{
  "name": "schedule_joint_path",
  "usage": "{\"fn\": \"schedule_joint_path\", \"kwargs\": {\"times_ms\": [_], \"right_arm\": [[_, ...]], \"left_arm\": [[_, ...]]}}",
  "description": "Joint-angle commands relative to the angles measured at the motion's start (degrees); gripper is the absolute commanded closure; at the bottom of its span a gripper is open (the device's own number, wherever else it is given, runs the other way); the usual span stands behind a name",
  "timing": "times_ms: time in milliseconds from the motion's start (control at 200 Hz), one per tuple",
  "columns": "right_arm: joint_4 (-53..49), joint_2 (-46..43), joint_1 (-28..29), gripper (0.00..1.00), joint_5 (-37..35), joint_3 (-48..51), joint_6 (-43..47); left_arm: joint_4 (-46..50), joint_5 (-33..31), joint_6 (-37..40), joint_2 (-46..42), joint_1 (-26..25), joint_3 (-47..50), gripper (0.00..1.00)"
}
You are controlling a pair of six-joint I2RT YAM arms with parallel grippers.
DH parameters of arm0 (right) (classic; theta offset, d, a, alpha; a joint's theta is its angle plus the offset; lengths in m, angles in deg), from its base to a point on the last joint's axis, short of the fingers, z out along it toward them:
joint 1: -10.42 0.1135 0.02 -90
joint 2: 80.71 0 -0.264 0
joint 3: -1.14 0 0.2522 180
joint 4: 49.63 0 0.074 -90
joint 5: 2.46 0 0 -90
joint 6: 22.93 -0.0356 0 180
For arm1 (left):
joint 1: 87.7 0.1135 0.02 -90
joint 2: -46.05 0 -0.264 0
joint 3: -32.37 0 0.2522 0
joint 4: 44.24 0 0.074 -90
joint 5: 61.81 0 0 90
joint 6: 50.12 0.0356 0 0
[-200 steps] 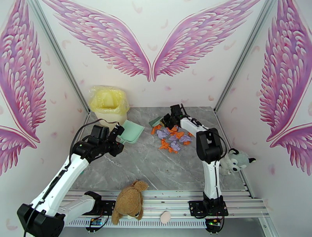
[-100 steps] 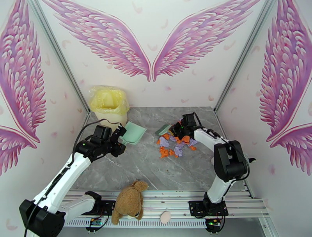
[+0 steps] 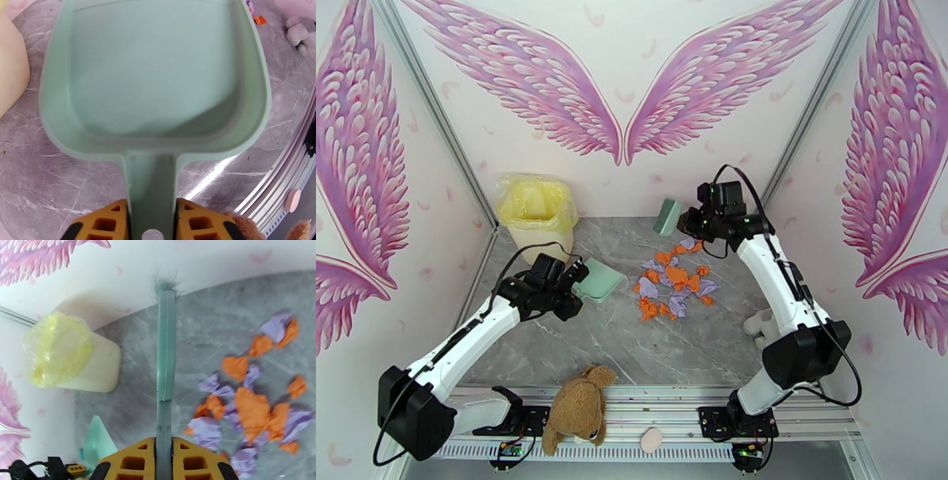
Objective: Sweep away the paper scraps from the table
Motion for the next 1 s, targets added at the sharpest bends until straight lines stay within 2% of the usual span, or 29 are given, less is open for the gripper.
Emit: {"fn": "schedule_joint_path", "kwargs": {"times_ms": [0,190,500,720,995], "right_arm": [[-16.88,8.11,-0.41,1.00,-14.77,-10.25,15.93],[-22.75,17.66,-0.39,1.00,-27.70,-23.33,21.72],[-22.79,32.86,-0.95,1.00,-40.03,-35.74,31.83],[-15.52,36.39,-0.30,0.97,-41.81,-34.86,38.97],[-15.09,41.72,-0.41,0.97,-42.80,-34.04,39.87]], "left_arm": [[0.24,-2.96,3.24,4.29,-1.27,-3.88,1.00],[4.25,-9.03,9.23,12.15,-3.88,-7.88,1.00],[5.43,-13.44,15.74,20.09,-7.61,-9.44,1.00],[9.49,-17.23,18.56,26.54,-10.04,-15.28,1.00],[10.26,-18.07,20.18,31.58,-11.10,-20.90,1.00]]}}
